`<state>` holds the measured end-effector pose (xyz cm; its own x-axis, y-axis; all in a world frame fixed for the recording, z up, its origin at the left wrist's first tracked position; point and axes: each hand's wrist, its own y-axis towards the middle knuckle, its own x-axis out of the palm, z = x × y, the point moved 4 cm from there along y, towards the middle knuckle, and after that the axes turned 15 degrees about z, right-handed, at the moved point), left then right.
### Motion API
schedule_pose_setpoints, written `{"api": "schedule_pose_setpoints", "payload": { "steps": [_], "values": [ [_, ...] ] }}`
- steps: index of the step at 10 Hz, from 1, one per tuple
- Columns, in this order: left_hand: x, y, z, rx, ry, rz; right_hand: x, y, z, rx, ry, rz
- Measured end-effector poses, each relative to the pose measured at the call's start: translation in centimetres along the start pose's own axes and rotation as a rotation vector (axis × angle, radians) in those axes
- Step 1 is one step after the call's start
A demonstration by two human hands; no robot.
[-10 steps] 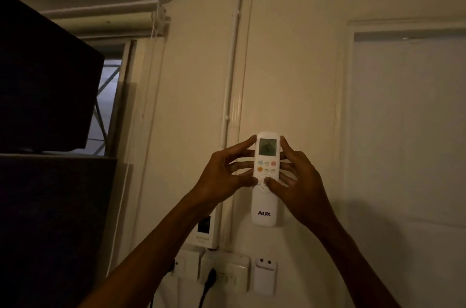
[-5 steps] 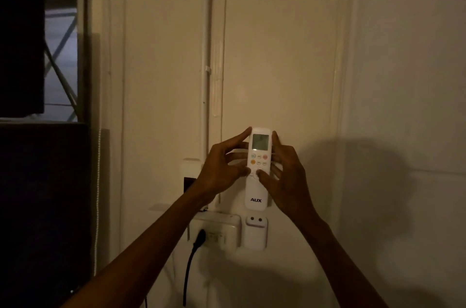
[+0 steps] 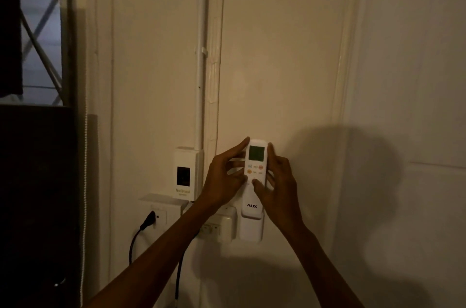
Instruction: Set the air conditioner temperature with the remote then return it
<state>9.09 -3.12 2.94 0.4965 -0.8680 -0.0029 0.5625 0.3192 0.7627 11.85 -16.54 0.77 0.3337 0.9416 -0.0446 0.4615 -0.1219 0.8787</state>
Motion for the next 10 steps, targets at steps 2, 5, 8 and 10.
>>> {"api": "schedule_pose_setpoints", "payload": {
  "steps": [2,5,8,10],
  "values": [
    [0.7,-0.8,-2.0,-0.016,-0.024,0.016,0.3,-1.3,1.5,0.016,-0.008,0.036],
    [0.7,-2.8,-3.7,-0.054,-0.052,0.033,1.1,-3.4,3.2,0.083,-0.059,0.026],
    [0.4,-4.1,-5.0,0.014,0.039,0.074,0.7,-4.7,3.4,0.113,-0.162,-0.013],
    [-0.7,-4.4,-4.7,-0.036,0.167,-0.005,-0.8,-5.4,1.9,0.106,-0.167,0.032]
  ]
}}
